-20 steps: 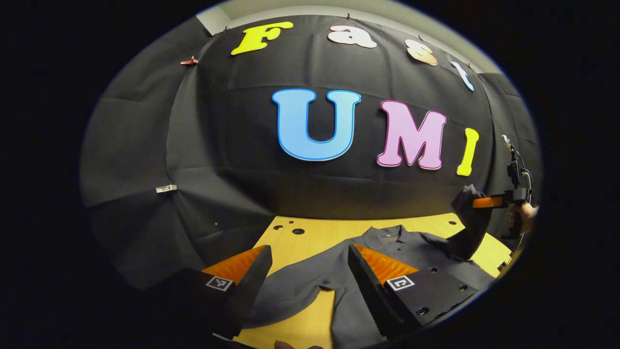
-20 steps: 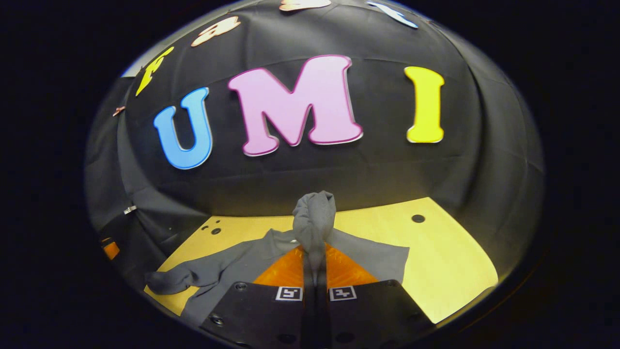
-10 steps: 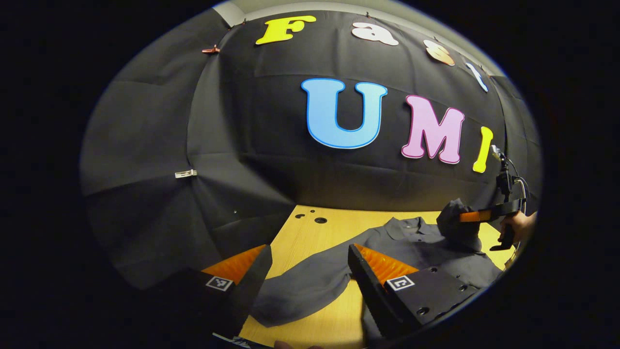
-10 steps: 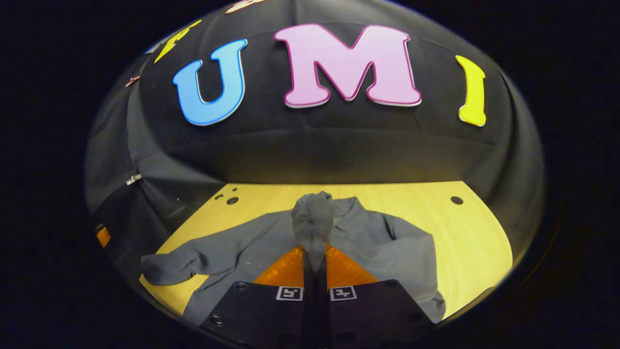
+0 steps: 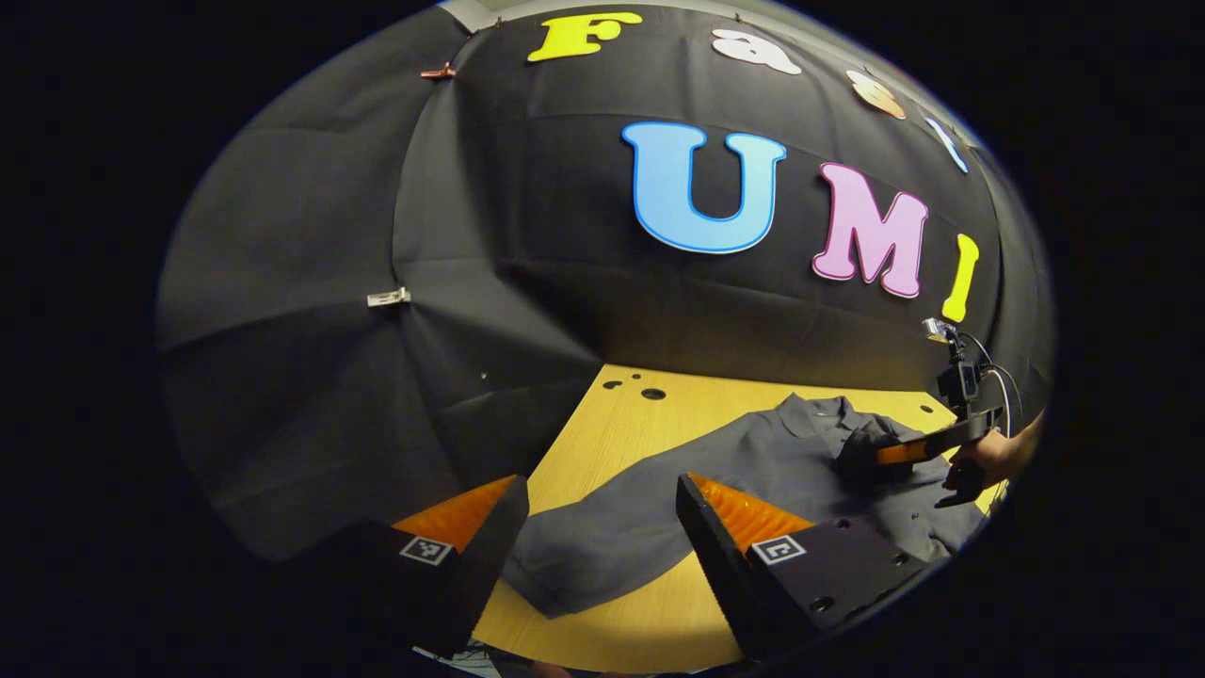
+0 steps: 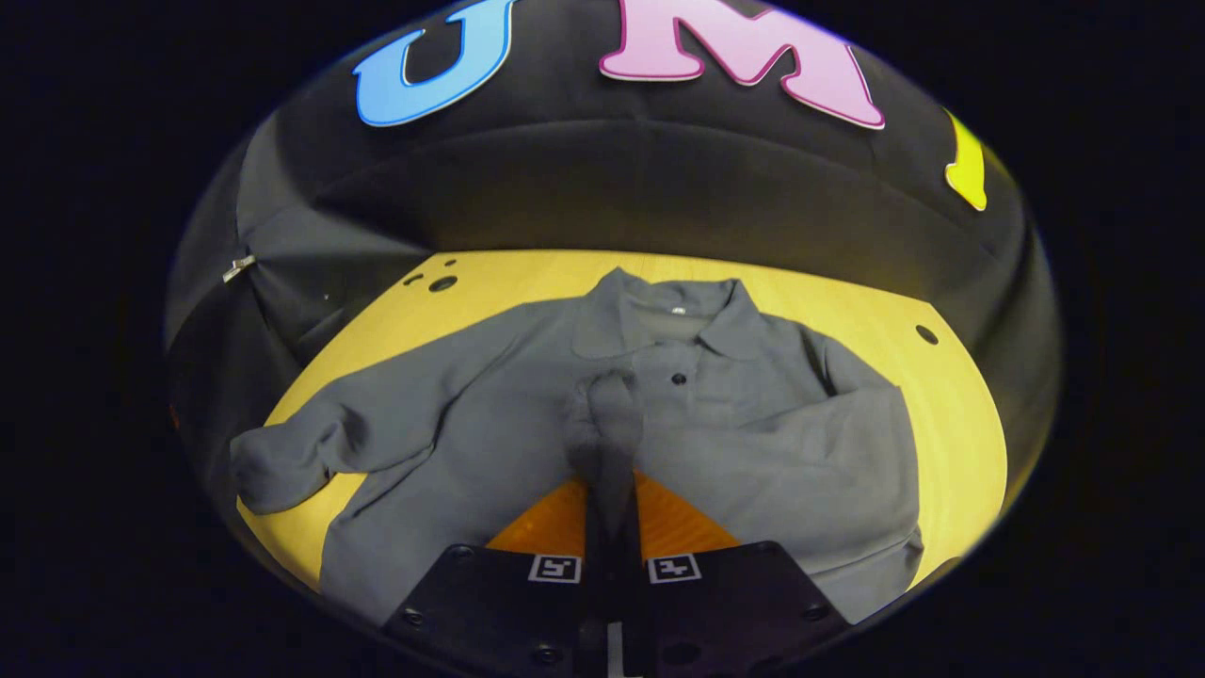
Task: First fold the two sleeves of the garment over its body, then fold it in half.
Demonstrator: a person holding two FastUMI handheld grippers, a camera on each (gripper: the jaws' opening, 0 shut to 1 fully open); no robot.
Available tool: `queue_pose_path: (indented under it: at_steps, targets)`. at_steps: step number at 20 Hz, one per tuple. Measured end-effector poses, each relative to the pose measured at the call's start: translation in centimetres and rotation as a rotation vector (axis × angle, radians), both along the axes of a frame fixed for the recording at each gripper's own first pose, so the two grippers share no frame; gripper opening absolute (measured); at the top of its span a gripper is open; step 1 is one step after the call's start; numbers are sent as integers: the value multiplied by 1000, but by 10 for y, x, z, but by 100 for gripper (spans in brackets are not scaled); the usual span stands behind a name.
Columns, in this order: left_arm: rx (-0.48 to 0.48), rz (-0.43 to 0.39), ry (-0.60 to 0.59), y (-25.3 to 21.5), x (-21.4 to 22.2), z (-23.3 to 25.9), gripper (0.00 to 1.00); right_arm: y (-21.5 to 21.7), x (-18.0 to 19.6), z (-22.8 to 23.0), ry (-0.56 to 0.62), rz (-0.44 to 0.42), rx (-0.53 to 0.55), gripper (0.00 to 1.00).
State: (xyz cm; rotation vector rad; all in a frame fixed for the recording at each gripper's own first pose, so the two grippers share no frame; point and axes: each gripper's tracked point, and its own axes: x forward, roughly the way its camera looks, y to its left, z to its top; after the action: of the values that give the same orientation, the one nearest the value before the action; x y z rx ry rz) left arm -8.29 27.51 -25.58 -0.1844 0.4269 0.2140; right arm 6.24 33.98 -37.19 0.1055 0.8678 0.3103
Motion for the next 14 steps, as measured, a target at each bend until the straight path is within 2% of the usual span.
queue_pose_path:
  at_steps: [4, 6, 7, 8, 9, 12, 14]
  targets:
    - [4, 27, 48, 8, -7, -25, 99, 19, -14, -12, 52, 42, 17, 15]
    - [7, 44, 66, 12, -10, -35, 99, 26, -20, -13, 68, 61, 29, 22]
    - [5, 49, 72, 15, -10, -38, 99, 28, -24, -16, 80, 68, 33, 17]
    - [6, 55, 79, 16, -11, -42, 99, 30, -27, -17, 88, 76, 32, 24]
    - [10, 59, 86, 17, -12, -45, 99, 31, -29, -18, 90, 85, 29, 40]
    - [24, 61, 102, 19, -12, -55, 99, 38, -37, -10, 95, 103, 59, 45]
    - [28, 58, 104, 18, -9, -59, 99, 46, -40, -5, 93, 115, 91, 61]
